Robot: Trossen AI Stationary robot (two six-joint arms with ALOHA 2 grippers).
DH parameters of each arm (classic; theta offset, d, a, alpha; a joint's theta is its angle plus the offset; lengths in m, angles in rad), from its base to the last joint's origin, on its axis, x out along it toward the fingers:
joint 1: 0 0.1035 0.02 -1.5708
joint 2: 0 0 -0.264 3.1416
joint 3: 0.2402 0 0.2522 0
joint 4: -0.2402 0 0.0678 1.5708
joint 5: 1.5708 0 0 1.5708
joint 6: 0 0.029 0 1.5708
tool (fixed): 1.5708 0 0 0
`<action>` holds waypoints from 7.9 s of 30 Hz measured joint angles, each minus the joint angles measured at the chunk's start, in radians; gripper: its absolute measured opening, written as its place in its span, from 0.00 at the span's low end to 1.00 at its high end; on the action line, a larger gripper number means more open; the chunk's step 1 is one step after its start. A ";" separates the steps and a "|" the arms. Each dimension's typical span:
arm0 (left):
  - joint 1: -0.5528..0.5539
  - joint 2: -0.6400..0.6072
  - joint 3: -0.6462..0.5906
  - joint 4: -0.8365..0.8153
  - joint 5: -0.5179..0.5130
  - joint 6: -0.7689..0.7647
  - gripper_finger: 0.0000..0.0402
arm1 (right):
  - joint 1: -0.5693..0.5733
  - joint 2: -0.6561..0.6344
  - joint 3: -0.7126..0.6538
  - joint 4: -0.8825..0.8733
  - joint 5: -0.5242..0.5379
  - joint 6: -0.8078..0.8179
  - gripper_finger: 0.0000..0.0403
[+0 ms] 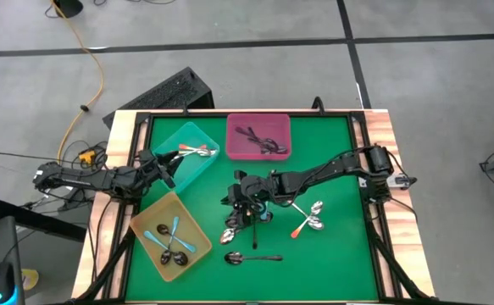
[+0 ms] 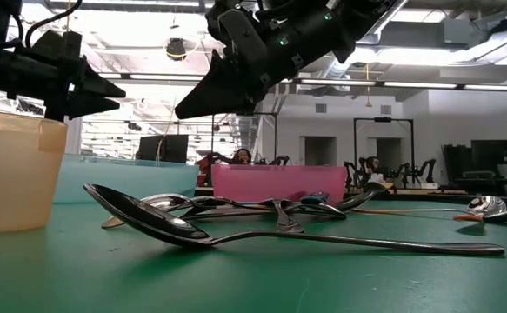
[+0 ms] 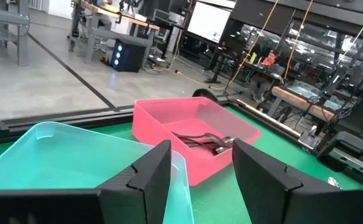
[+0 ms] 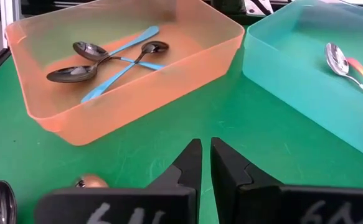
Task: Sort silverware by color (type)
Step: Put the blue spoon into the orange bin
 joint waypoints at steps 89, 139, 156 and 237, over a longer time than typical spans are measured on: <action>0.000 -0.001 0.000 0.238 0.246 0.026 0.39 | 0.164 -0.017 0.306 -0.815 0.085 -0.013 0.41; 0.000 0.000 0.000 0.176 0.183 0.025 0.39 | 0.024 0.007 0.161 -0.875 0.200 -0.124 0.40; 0.000 0.000 0.000 0.156 0.177 0.023 0.39 | -0.016 0.029 0.157 -1.097 0.208 -0.423 0.40; 0.000 0.000 0.000 0.103 0.124 -0.019 0.39 | -0.031 -0.110 0.003 -0.438 0.152 -0.149 0.02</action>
